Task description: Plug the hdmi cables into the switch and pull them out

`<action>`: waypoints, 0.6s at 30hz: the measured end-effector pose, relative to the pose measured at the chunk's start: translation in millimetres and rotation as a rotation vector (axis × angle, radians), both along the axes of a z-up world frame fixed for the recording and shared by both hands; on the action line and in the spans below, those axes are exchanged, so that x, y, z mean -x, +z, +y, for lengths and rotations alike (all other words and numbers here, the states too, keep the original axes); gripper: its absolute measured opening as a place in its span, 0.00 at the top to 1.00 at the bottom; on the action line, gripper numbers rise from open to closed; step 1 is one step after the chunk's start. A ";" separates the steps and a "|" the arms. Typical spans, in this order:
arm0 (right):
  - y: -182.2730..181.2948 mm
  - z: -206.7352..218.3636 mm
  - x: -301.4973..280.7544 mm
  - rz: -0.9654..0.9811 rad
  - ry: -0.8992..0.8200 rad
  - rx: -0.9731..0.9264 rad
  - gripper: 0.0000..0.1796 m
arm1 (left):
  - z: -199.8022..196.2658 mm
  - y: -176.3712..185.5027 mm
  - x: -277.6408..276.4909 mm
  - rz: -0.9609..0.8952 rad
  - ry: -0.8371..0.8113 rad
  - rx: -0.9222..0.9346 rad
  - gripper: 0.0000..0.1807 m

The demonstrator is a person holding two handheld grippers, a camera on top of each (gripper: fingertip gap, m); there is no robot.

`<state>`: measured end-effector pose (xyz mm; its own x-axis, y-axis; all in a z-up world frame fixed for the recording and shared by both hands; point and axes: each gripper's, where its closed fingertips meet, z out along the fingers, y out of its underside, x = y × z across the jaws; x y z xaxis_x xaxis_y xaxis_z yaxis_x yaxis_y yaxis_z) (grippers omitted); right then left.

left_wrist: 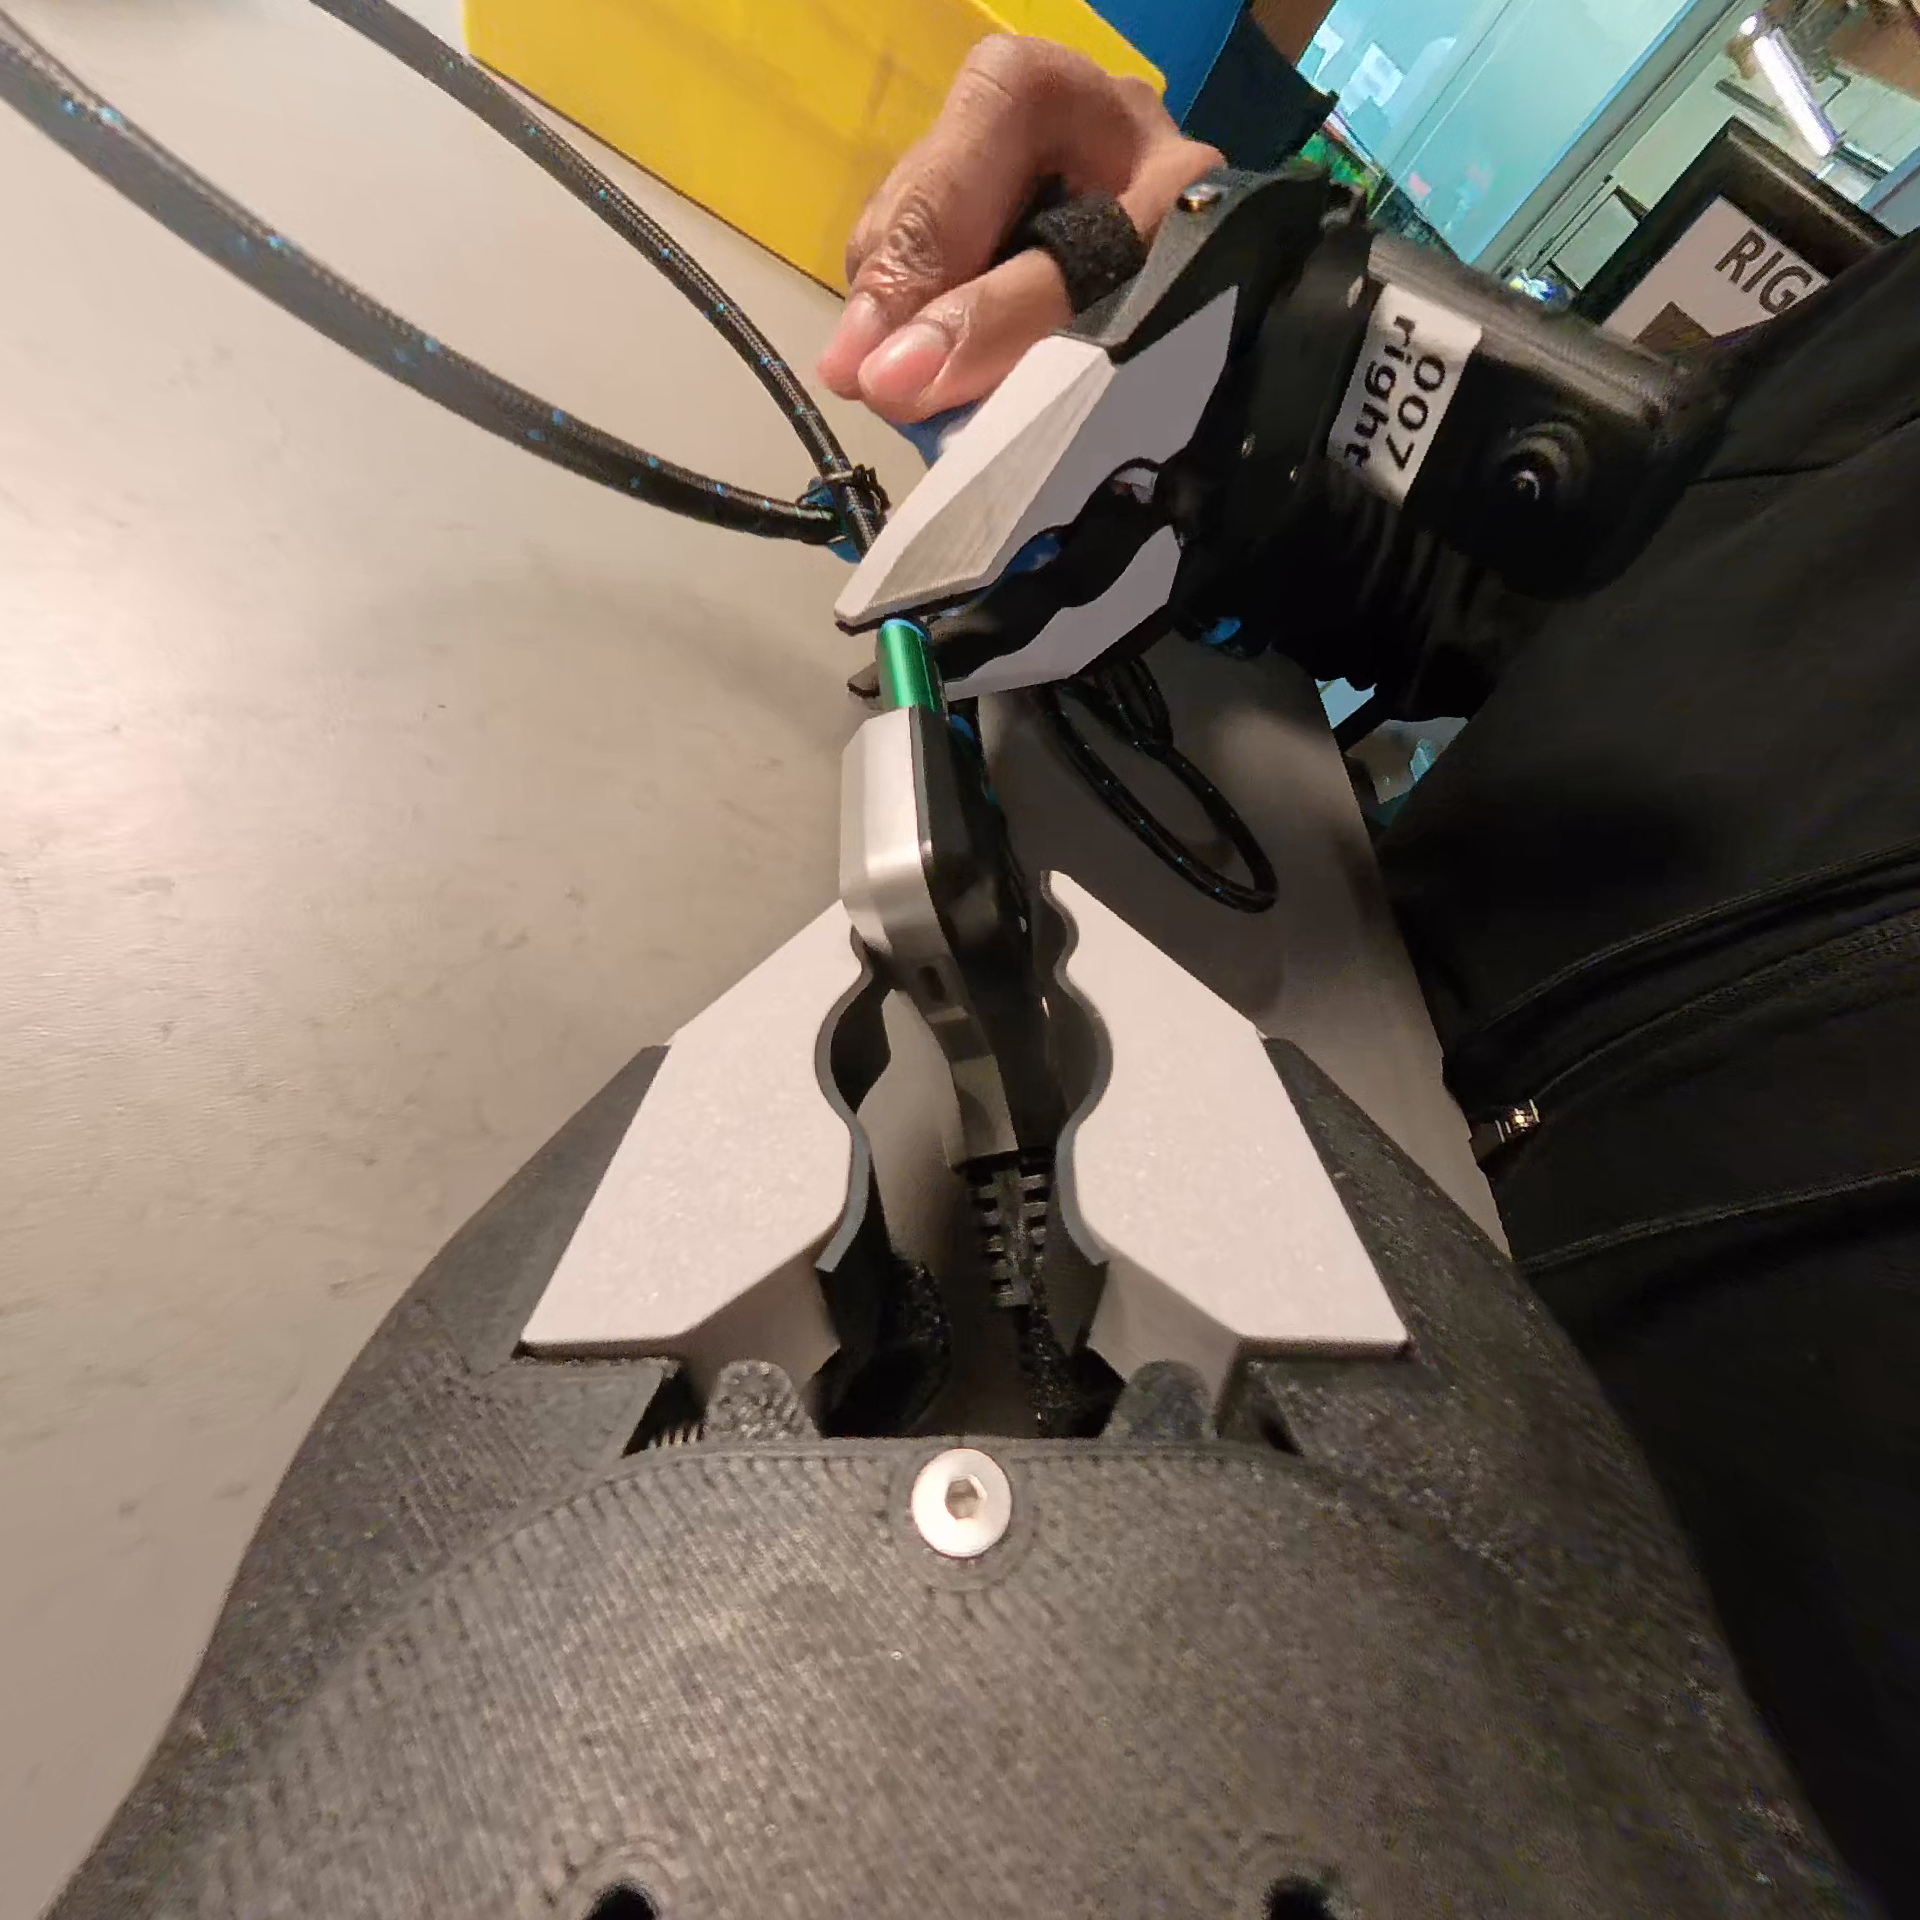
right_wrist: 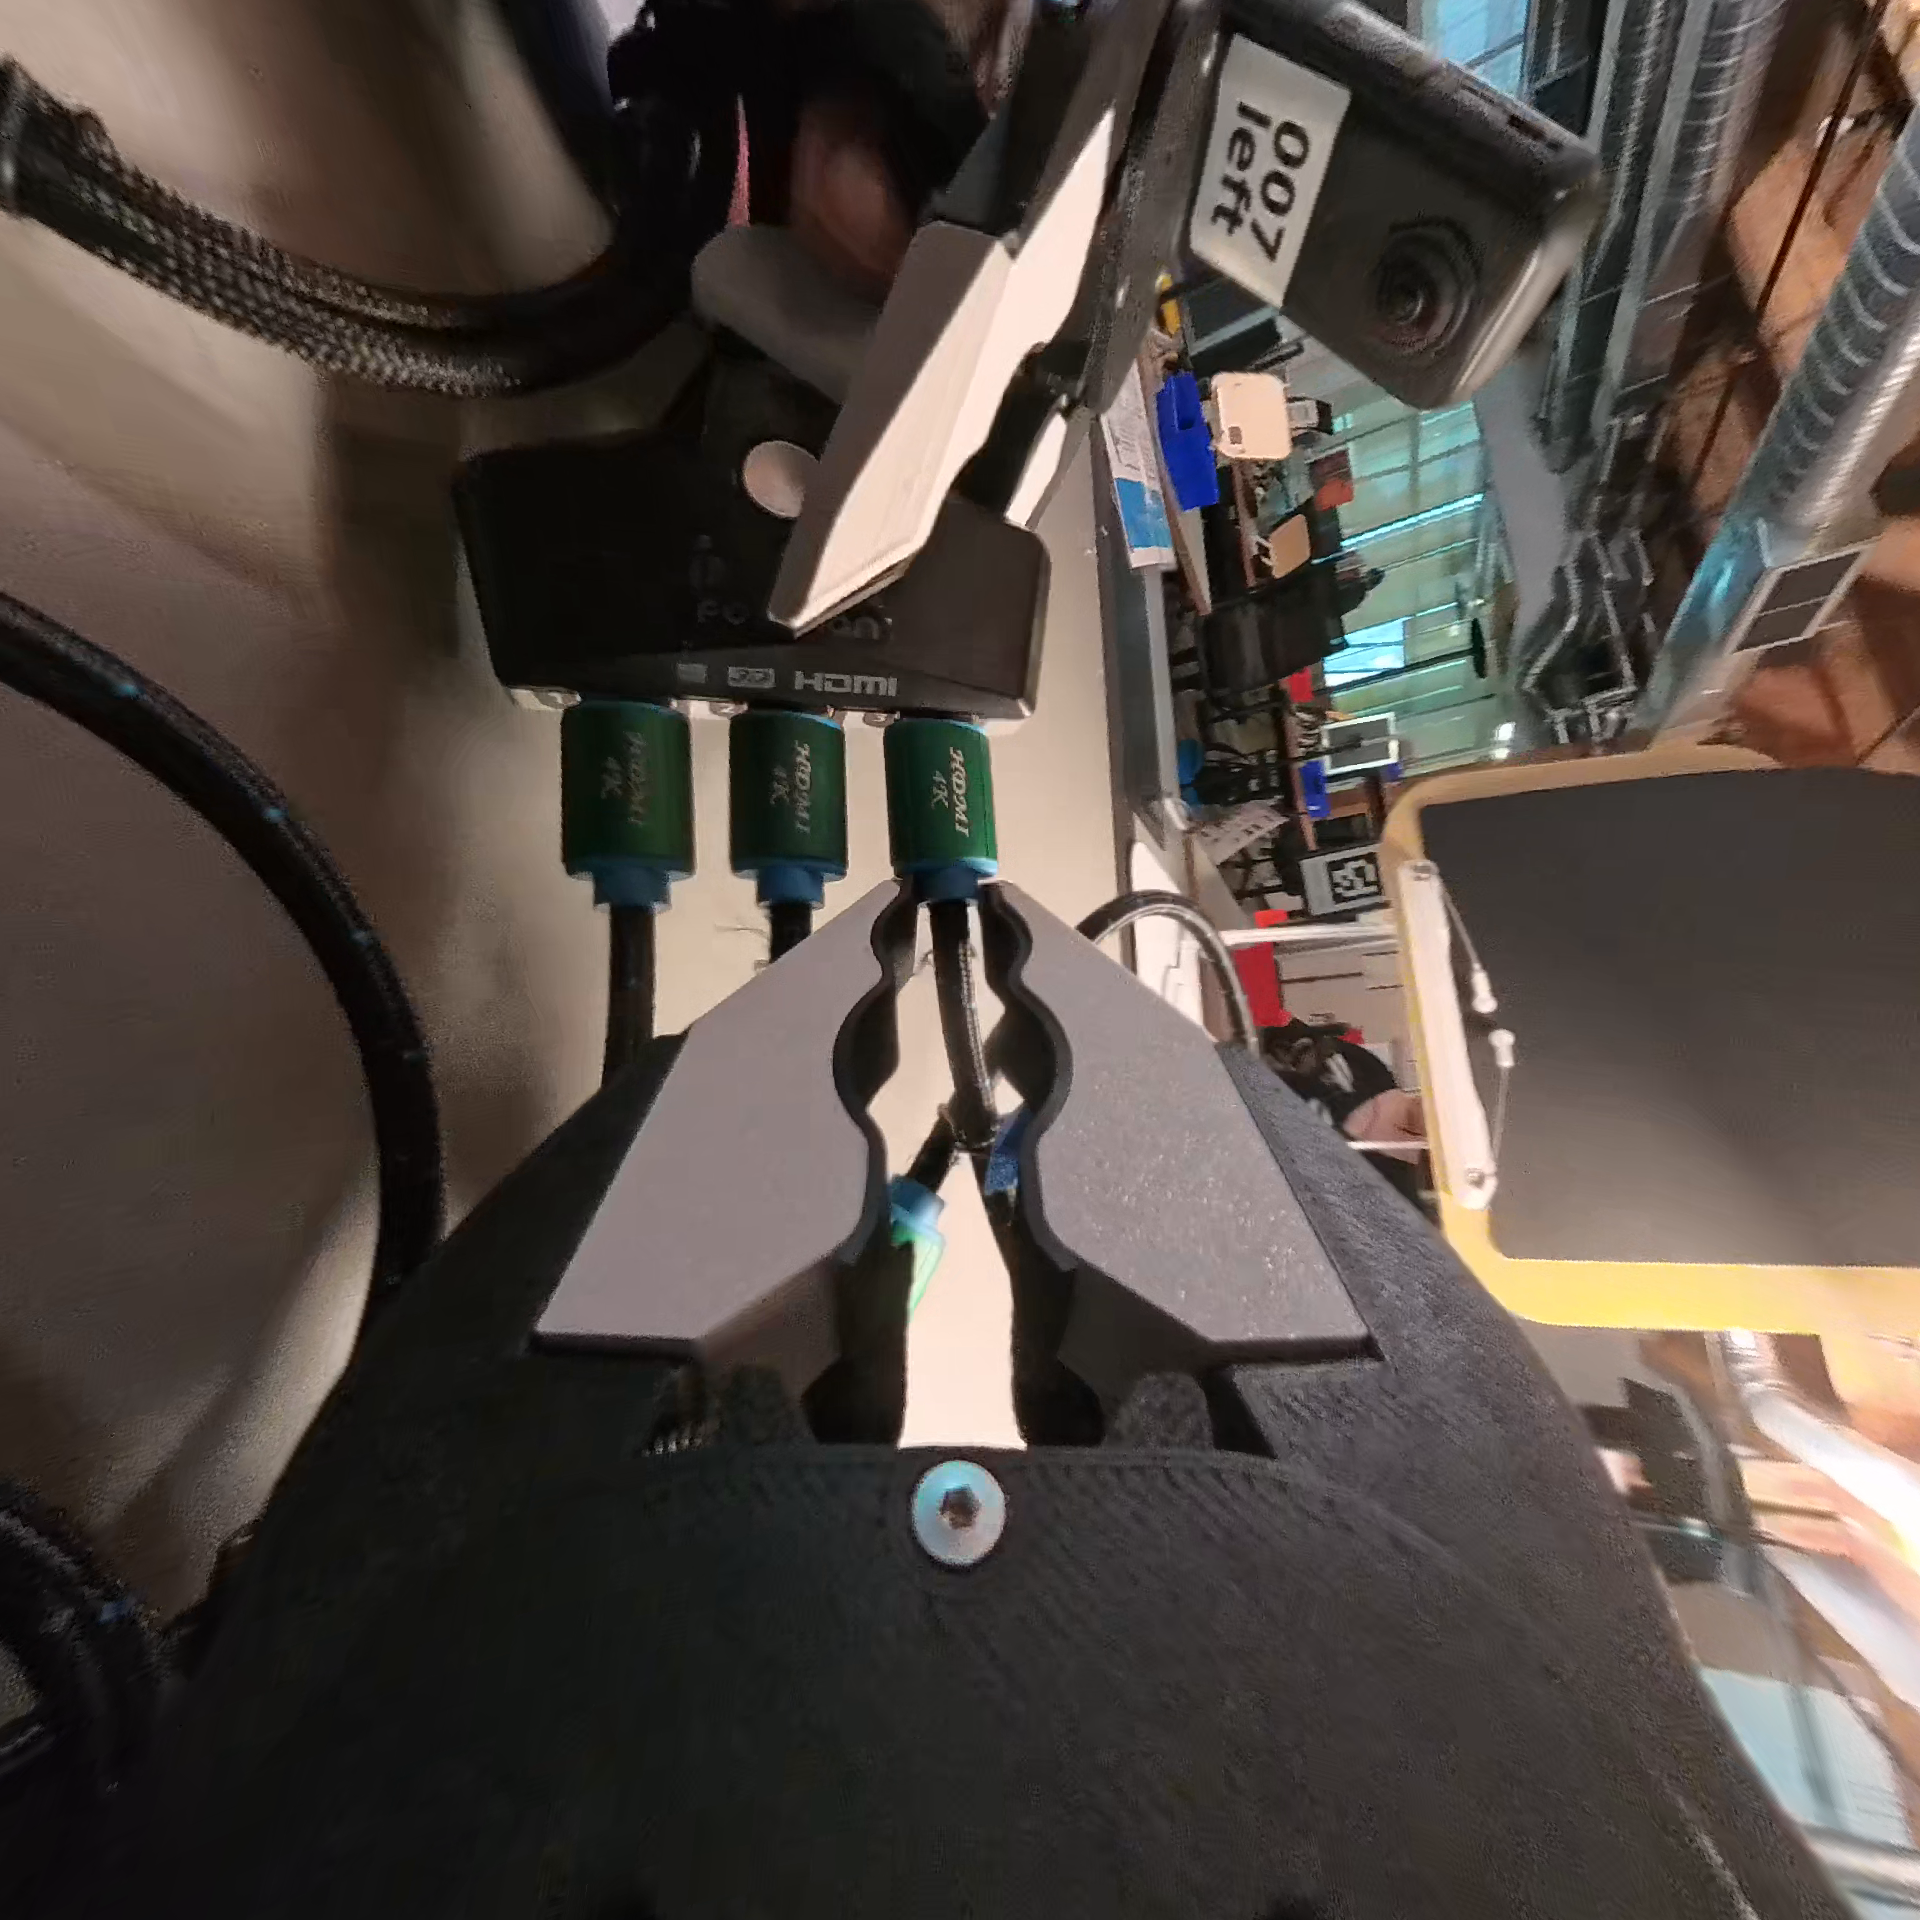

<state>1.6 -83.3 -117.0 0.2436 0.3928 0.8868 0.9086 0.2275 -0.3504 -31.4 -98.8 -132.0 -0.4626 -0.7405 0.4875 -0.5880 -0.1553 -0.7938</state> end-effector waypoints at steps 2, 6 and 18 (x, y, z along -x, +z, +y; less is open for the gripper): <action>-0.5 -0.3 0.6 -0.044 -0.003 -0.021 0.93 | 0.5 -0.2 -0.5 -0.002 0.006 -0.005 0.87; -2.1 -2.2 0.1 -0.097 0.006 -0.023 0.94 | -0.8 -1.8 -1.2 0.019 0.020 0.016 0.87; 0.8 -19.2 4.4 0.107 0.081 0.212 0.94 | -12.1 2.4 2.8 0.058 -0.041 0.150 0.88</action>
